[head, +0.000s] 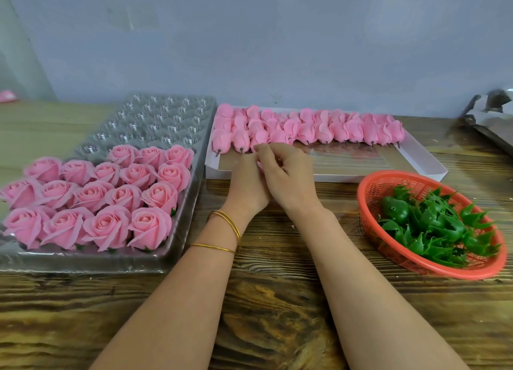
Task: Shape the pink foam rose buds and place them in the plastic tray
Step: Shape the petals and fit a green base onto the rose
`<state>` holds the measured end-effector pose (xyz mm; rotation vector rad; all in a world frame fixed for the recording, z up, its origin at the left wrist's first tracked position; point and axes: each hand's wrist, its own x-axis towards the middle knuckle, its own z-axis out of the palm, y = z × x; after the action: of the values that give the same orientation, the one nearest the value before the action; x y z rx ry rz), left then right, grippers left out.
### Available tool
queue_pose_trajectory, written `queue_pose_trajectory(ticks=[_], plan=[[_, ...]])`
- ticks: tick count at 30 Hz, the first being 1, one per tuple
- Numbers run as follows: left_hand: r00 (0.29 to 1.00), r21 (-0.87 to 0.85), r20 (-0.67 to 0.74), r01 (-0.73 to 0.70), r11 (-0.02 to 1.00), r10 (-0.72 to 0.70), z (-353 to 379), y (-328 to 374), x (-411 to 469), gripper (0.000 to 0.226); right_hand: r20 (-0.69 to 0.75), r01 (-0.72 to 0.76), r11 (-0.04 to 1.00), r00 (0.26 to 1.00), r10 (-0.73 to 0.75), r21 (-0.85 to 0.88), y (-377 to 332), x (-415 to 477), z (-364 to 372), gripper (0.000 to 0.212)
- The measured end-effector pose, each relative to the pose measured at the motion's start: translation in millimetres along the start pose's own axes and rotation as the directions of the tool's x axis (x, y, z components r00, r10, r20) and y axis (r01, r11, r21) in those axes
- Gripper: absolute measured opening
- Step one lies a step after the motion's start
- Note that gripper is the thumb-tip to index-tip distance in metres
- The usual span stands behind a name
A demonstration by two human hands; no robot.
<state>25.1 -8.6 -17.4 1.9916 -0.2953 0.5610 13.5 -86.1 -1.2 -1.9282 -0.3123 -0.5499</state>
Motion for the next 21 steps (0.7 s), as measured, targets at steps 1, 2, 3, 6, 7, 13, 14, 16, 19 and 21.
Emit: queue_pose_trajectory(ticks=[1,2,3,6,7,13,14,16,19,21], plan=[[1.0,0.017,-0.001,-0.009,1.0,0.009,0.0,0.2,0.1,0.038,-0.004,0.018,1.0,1.0,-0.018,-0.02,0.2,-0.4,0.9,0.04],[1.0,0.039,-0.008,-0.019,0.999,0.019,-0.1,0.7,-0.7,0.035,-0.007,0.037,0.999,0.999,-0.037,-0.034,0.9,-0.5,1.7,0.039],[0.999,0.059,-0.014,-0.032,0.998,0.033,-0.2,-0.1,-2.1,0.03,-0.01,0.054,0.997,0.998,-0.054,-0.047,1.7,-0.5,2.2,0.039],[1.0,0.074,0.01,0.01,0.997,-0.01,1.8,-4.6,-1.9,0.02,0.003,0.078,0.995,0.997,-0.078,-0.067,3.4,0.1,2.1,0.037],[0.998,0.056,0.037,0.042,0.998,-0.044,1.7,-5.2,-0.5,0.019,0.011,0.079,0.995,0.997,-0.078,-0.065,3.4,0.2,2.2,0.036],[0.993,0.048,0.062,0.094,0.994,-0.097,-1.5,-4.4,-8.9,0.027,0.098,-0.012,0.999,0.995,0.009,0.035,1.3,-0.5,2.8,0.021],[0.992,0.038,0.059,0.11,0.993,-0.112,-1.8,-4.4,-7.9,0.027,0.125,-0.035,0.999,0.992,0.029,0.042,1.8,0.0,2.6,0.019],[0.985,-0.075,0.08,0.156,0.985,-0.15,-2.5,2.0,-2.8,0.016,0.18,-0.074,0.996,0.982,0.063,0.053,2.8,1.3,1.6,0.023],[0.994,0.007,0.073,0.077,0.997,-0.077,-3.6,6.1,2.9,0.019,0.238,-0.113,0.991,0.967,0.094,0.066,2.7,1.8,-0.7,0.041],[0.997,0.104,0.077,0.012,0.994,-0.02,-4.1,2.5,0.6,0.023,0.264,-0.123,0.99,0.959,0.101,0.067,3.3,1.9,-2.3,0.048]])
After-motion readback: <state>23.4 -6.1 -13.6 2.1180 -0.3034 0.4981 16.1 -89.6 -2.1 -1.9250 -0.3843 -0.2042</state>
